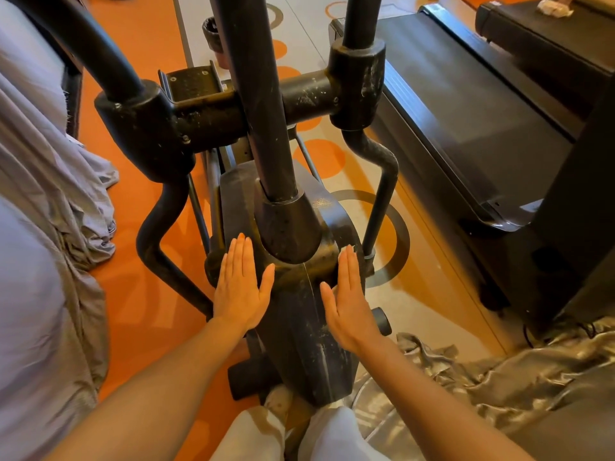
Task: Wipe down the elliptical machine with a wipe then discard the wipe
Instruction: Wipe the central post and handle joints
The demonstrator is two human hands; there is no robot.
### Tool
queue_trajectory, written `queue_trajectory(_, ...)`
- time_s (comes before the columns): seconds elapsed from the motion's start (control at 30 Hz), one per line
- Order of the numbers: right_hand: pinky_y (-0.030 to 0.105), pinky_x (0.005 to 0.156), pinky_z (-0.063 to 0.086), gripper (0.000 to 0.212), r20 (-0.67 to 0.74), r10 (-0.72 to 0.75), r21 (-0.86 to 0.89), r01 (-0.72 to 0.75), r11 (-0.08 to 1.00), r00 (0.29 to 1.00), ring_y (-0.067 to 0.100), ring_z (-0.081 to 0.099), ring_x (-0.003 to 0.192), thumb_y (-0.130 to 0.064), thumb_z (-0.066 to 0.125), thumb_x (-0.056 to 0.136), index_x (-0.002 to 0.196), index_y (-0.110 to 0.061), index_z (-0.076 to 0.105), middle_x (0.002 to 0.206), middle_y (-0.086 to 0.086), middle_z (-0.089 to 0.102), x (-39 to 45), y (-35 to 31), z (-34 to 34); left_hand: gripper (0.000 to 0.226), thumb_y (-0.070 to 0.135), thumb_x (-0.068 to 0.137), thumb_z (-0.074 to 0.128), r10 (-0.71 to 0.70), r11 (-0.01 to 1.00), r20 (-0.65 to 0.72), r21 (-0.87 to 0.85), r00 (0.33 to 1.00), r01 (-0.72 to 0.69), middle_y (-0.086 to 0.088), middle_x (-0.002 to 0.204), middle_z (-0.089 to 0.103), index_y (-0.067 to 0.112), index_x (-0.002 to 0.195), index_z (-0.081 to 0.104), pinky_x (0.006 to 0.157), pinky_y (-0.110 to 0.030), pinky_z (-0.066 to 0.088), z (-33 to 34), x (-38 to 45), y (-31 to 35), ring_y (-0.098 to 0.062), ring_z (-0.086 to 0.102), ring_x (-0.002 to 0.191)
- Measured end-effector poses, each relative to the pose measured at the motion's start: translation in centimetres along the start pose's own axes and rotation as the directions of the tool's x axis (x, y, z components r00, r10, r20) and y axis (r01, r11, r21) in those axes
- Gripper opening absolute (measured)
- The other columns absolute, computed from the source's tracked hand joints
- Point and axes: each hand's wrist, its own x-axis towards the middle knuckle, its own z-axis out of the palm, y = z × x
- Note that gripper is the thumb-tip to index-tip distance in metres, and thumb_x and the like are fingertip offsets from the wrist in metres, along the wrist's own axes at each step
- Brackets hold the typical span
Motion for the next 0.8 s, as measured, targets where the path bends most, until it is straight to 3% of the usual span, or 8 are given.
queue_trajectory(0.27,0.031,0.120,-0.002,0.073,0.007,0.082,-0.015,-0.082,0.997,0.997,0.003,-0.018,0.143,-0.054,0.027,0.100,0.156,-0.022,-0.008,0.162,-0.008,-0.017,4.3,-0.5,-1.2,0.082,0.061,0.094,0.010,-0.006,1.000,0.017,-0.022,1.000,0.006,-0.008,0.166,0.005,0.009,0.158,0.007,0.124,-0.036,0.003,-0.5,-0.1,0.5,-0.020,-0.001,0.153)
queue_trajectory(0.5,0.035,0.123,0.011,0.074,-0.003,0.112,0.151,-0.110,0.982,0.994,0.007,-0.006,0.149,-0.054,0.029,0.099,0.155,-0.027,-0.011,0.162,-0.014,-0.016,1.0,0.4,0.2,0.079,0.059,0.098,0.011,0.005,1.000,0.005,-0.019,1.000,-0.005,-0.010,0.165,0.007,0.007,0.157,0.009,0.124,-0.039,0.004,-0.3,-0.1,0.2,-0.021,0.000,0.153)
queue_trajectory(0.63,0.032,0.119,-0.003,0.069,-0.012,0.225,0.184,-0.219,0.958,0.974,0.011,-0.009,0.149,-0.046,0.028,0.103,0.156,-0.021,-0.009,0.163,-0.006,-0.013,3.7,0.0,-1.2,0.081,0.060,0.096,0.010,0.003,1.000,0.020,-0.023,1.000,-0.002,-0.009,0.165,0.006,0.007,0.157,0.008,0.124,-0.038,0.004,-0.5,-0.1,0.3,-0.021,-0.001,0.153)
queue_trajectory(0.8,0.029,0.120,-0.003,0.075,-0.041,0.094,0.139,-0.088,0.986,0.995,0.006,-0.015,0.148,-0.057,0.027,0.098,0.156,-0.026,-0.010,0.162,-0.012,-0.017,3.1,-0.6,-0.4,0.081,0.059,0.095,0.011,-0.007,1.000,0.020,-0.027,1.000,0.008,-0.008,0.166,0.005,0.008,0.157,0.008,0.124,-0.039,0.004,-0.5,-0.1,0.4,-0.020,-0.002,0.153)
